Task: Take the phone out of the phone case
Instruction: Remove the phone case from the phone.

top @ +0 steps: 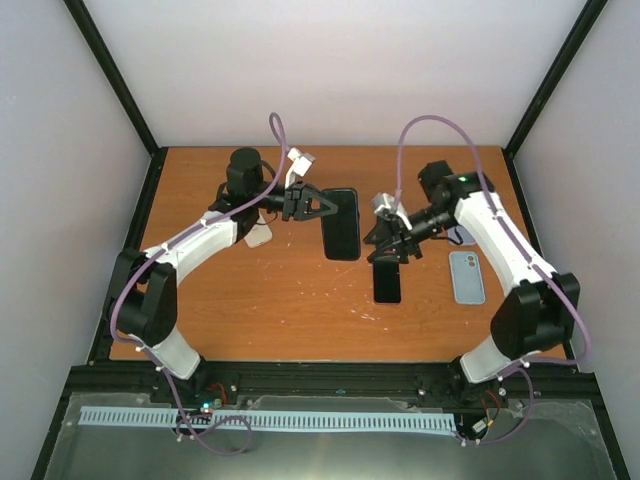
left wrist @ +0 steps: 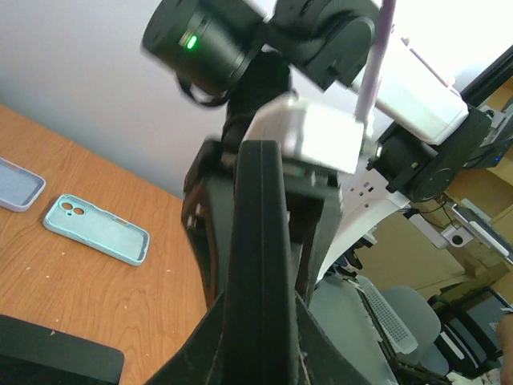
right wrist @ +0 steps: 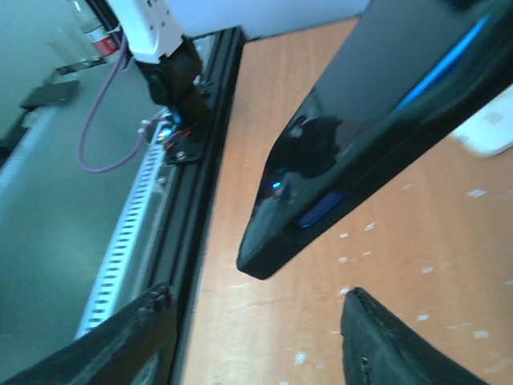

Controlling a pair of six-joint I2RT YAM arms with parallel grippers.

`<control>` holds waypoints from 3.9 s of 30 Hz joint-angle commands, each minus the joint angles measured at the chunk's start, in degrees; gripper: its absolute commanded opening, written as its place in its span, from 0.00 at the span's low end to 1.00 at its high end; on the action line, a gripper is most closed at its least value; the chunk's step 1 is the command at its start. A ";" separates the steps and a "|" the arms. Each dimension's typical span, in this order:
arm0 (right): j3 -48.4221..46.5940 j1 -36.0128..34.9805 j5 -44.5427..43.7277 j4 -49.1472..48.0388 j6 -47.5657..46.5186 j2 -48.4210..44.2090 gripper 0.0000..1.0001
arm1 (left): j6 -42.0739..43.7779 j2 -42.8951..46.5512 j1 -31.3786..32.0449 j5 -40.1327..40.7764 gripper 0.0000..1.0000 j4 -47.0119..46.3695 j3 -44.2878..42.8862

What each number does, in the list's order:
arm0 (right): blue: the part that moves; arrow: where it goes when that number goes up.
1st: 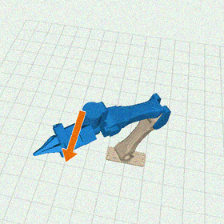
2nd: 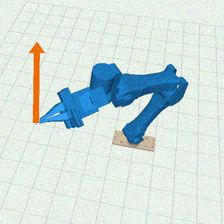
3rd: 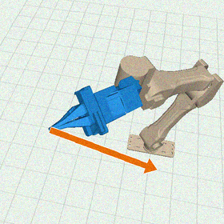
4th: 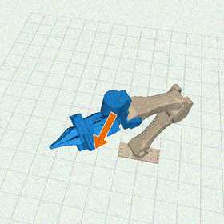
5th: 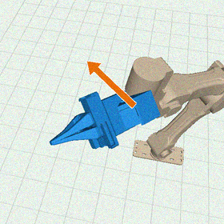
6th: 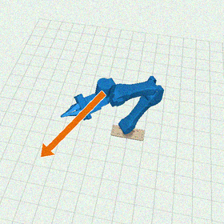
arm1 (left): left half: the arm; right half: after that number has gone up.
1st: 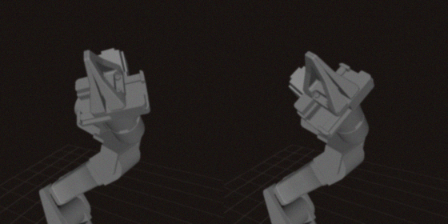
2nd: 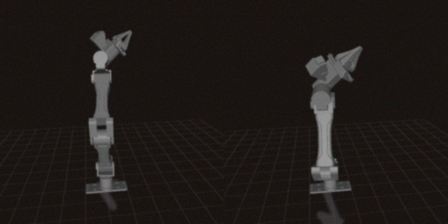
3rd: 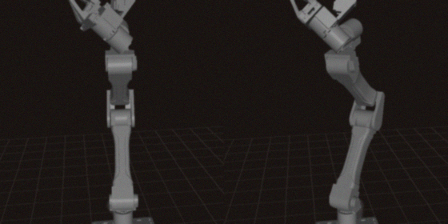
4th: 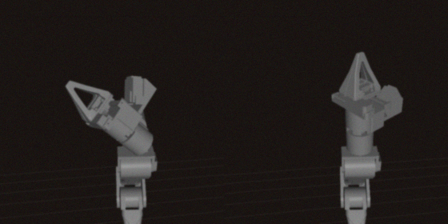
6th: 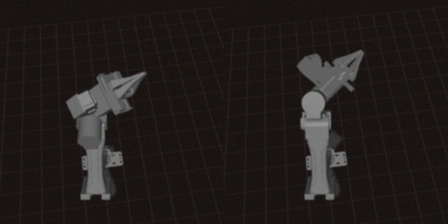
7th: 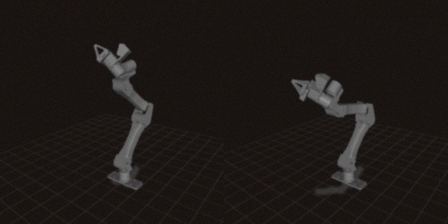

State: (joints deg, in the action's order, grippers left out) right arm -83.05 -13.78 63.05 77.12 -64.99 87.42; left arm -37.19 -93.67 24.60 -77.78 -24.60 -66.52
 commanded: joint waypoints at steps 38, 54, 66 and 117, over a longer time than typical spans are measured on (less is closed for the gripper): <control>-0.73 -8.39 0.26 -4.75 11.59 -0.33 0.36 | -18.78 -0.47 -0.25 -5.03 0.02 -16.77 -2.03; -1.05 -8.92 -4.83 -9.04 10.20 -0.82 0.20 | -35.93 -3.95 -0.25 -8.33 0.00 -36.97 0.50; -4.32 -8.97 -9.40 -10.37 7.09 1.44 0.16 | -53.01 -6.95 -0.10 -10.86 0.00 -55.23 1.48; 1.76 -11.63 -3.12 -9.25 9.68 -3.62 0.27 | -7.48 3.20 -0.87 -6.91 0.00 -6.70 -2.50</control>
State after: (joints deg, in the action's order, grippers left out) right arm -79.42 -24.12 61.89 65.01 -51.11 83.09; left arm -45.65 -91.00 23.83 -81.17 -29.89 -66.81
